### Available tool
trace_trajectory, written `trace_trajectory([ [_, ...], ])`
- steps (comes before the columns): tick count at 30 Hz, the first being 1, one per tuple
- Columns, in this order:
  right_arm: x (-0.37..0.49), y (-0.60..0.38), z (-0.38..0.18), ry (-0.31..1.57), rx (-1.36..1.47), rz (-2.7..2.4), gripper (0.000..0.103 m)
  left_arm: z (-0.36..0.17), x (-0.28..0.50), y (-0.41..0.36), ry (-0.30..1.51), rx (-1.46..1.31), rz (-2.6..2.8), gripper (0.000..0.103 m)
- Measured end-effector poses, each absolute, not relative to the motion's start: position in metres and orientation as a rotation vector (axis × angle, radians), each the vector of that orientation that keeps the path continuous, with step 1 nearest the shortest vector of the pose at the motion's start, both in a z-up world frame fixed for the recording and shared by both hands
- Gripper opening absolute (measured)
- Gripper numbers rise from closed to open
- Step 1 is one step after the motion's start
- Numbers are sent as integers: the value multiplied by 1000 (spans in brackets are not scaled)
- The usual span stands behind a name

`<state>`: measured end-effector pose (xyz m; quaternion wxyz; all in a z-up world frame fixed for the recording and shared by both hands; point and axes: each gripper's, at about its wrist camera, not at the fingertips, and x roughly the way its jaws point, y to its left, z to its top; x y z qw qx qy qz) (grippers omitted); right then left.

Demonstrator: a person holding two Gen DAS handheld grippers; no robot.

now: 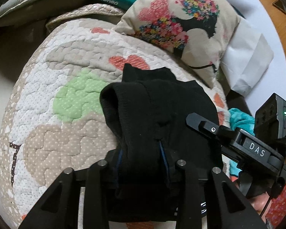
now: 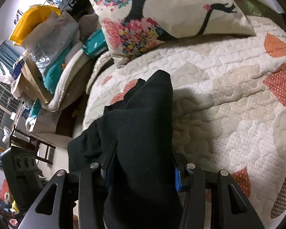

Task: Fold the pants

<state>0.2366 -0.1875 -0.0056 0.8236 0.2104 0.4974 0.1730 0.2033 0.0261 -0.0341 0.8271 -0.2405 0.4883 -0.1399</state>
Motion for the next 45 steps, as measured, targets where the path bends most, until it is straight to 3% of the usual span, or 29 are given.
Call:
trace_trajectory([
  [5, 239, -189, -21, 1072, 426, 307, 61, -42, 202, 36, 1075, -532, -255, 52],
  [7, 237, -193, -21, 1068, 433, 293, 69, -42, 201, 43, 1080, -575, -259, 53],
  [15, 204, -202, 4, 1020, 353, 262, 74, -43, 202, 75, 1056, -676, -189, 54],
  [22, 168, -219, -15, 1010, 390, 193, 88, -49, 206, 74, 1079, -647, -158, 60],
  [33, 98, -231, 10, 981, 245, 131, 89, -15, 177, 83, 1025, -569, -139, 60],
  [45, 21, -204, 18, 881, 96, 65, 89, 40, 25, 38, 710, -148, 53, 63],
])
